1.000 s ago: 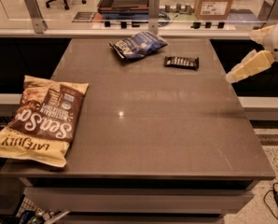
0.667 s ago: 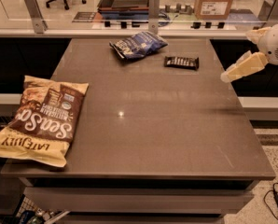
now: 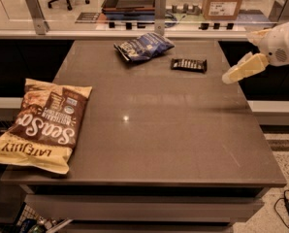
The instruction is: Move rxbar chocolate near brown chip bag
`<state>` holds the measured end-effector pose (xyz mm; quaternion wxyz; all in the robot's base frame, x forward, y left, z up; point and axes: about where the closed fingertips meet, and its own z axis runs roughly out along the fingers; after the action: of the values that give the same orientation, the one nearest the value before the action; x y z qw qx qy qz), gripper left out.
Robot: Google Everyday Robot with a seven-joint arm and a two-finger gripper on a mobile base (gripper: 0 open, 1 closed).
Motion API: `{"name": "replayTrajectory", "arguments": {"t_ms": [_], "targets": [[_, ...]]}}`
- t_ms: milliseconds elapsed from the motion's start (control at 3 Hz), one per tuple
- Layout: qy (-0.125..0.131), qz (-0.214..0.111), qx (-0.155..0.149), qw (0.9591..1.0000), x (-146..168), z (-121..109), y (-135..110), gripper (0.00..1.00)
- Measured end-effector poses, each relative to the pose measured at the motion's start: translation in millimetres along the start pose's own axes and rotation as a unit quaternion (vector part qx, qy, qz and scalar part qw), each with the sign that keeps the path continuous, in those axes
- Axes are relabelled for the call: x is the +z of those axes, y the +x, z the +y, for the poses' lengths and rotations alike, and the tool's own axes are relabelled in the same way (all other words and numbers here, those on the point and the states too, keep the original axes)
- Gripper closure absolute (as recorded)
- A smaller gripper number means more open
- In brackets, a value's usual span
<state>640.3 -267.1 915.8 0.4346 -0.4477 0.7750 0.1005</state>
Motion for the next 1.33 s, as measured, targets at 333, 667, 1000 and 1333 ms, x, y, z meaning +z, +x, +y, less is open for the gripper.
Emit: {"name": "replayTrajectory", "arguments": {"t_ms": [333,667,1000,1333], "targets": [[-0.005,-0.013,0.010,0.9998,15,-8,4,0.00],[-0.009,-0.028,0.021,0.9994,27,-15,11,0.00],[-0.015,-0.039,0.029,0.9987,38,-22,17,0.00],[-0.024,-0.047,0.033,0.9981,51,-31,17,0.00]]}}
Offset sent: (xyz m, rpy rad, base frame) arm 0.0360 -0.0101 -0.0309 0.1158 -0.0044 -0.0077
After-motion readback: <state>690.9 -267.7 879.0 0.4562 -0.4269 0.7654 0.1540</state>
